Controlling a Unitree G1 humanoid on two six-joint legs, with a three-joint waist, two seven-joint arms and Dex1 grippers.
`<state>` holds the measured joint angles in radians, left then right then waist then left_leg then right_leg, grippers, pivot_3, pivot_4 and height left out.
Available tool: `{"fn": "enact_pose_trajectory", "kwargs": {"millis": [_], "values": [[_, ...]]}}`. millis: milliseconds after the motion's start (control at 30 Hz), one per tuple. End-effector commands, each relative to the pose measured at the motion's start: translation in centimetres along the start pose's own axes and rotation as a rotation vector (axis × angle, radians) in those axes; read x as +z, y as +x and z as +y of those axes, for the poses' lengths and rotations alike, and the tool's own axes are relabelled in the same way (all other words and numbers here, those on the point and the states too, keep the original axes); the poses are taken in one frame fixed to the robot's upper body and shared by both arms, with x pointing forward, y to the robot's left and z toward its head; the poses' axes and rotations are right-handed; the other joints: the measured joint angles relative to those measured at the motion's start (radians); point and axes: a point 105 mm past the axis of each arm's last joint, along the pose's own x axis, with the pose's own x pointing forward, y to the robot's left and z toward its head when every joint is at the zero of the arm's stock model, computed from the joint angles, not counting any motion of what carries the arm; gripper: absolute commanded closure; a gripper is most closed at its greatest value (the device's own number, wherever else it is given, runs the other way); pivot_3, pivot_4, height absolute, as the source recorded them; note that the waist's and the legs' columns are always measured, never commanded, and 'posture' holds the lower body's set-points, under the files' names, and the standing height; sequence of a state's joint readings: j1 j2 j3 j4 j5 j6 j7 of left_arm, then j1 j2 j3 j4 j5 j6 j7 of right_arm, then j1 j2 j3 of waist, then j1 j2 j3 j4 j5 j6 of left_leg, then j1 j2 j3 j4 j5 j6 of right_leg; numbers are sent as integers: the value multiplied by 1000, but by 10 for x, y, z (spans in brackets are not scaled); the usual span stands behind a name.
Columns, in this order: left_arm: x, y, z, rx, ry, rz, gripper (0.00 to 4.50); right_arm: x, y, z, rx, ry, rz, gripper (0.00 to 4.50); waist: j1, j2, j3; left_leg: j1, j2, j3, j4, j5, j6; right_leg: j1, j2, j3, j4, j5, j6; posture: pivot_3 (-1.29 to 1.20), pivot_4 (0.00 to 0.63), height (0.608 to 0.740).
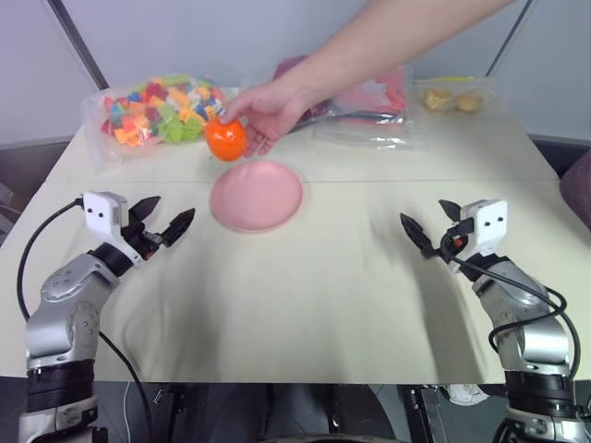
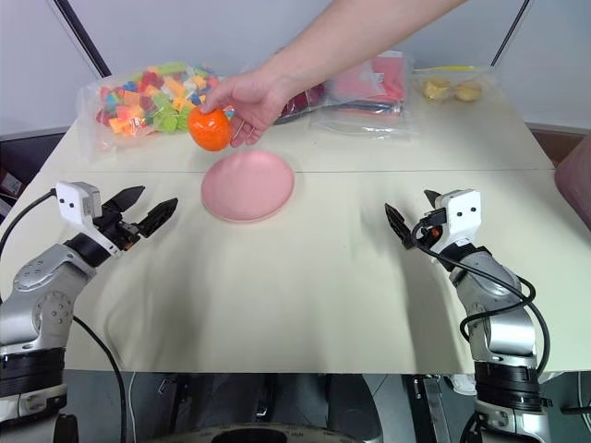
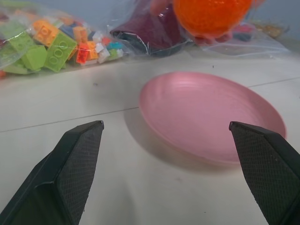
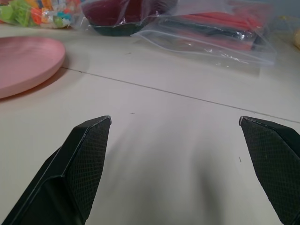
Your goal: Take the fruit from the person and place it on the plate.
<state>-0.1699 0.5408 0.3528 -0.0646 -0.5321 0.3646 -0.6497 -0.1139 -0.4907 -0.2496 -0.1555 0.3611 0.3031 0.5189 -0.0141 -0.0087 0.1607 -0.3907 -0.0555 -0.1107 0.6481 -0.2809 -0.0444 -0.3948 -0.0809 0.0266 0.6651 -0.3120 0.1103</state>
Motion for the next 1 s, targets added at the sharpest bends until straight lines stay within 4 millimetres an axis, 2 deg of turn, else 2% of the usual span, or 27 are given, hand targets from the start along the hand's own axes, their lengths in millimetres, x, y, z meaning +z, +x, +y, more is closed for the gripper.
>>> {"fn": "enact_pose_trajectory", "kwargs": {"millis": [33, 100, 167, 367, 400, 500, 567, 667, 1000], "values": [[12, -2, 2, 3, 40, -33, 0, 29, -16, 39, 285, 50, -31, 23, 1, 0, 0, 0, 0, 0, 0, 0, 0, 0, 0, 0, 0, 0, 0, 0, 150, 740], [12, -2, 2, 3, 41, -30, 0, 39, -29, 60, 437, 80, 8, 23, 1, 0, 0, 0, 0, 0, 0, 0, 0, 0, 0, 0, 0, 0, 0, 0, 150, 740], [11, -3, 3, 4, 41, -27, 0, 46, -36, 73, 520, 73, 49, 23, 1, 0, 0, 0, 0, -1, 1, 0, 0, 1, 0, 0, -1, 0, 0, 0, 150, 740], [15, -3, 5, 1, 47, -42, 0, 60, -25, 79, 509, 25, 27, 23, 1, 0, 0, 1, 0, -1, 1, 0, 1, 2, 0, -1, -1, 0, 0, 0, 150, 740], [21, -2, 4, -5, 53, -59, 0, 60, -23, 79, 504, 24, 26, 23, 2, -1, 0, 1, 0, -1, 1, 0, 1, 2, 0, -1, -1, 0, 0, 0, 150, 740], [62, 3, 6, -15, 78, -170, 0, 58, -18, 75, 476, 11, 28, 23, 7, -3, 1, 0, 0, -2, 1, 0, 1, 2, 0, -2, -1, 0, 0, 0, 150, 740], [80, 10, 4, -34, 111, -212, 0, 56, -15, 73, 464, 0, 29, 23, 8, -5, 2, -1, 0, -3, 2, 0, 0, 2, 0, -3, -1, 0, 0, 0, 150, 740], [95, 22, -1, -74, 117, -257, 0, 56, -11, 71, 452, -8, 22, 23, 4, -4, 2, -1, -1, -2, 2, 0, 1, 2, -1, -3, -1, 0, 0, 0, 150, 740], [80, 63, -17, -161, 60, -262, 0, 54, -9, 71, 413, -10, 5, 23, 1, -4, 2, -1, 0, -2, 2, 0, 0, 1, 0, -2, 0, 0, 0, 0, 150, 740]]}}
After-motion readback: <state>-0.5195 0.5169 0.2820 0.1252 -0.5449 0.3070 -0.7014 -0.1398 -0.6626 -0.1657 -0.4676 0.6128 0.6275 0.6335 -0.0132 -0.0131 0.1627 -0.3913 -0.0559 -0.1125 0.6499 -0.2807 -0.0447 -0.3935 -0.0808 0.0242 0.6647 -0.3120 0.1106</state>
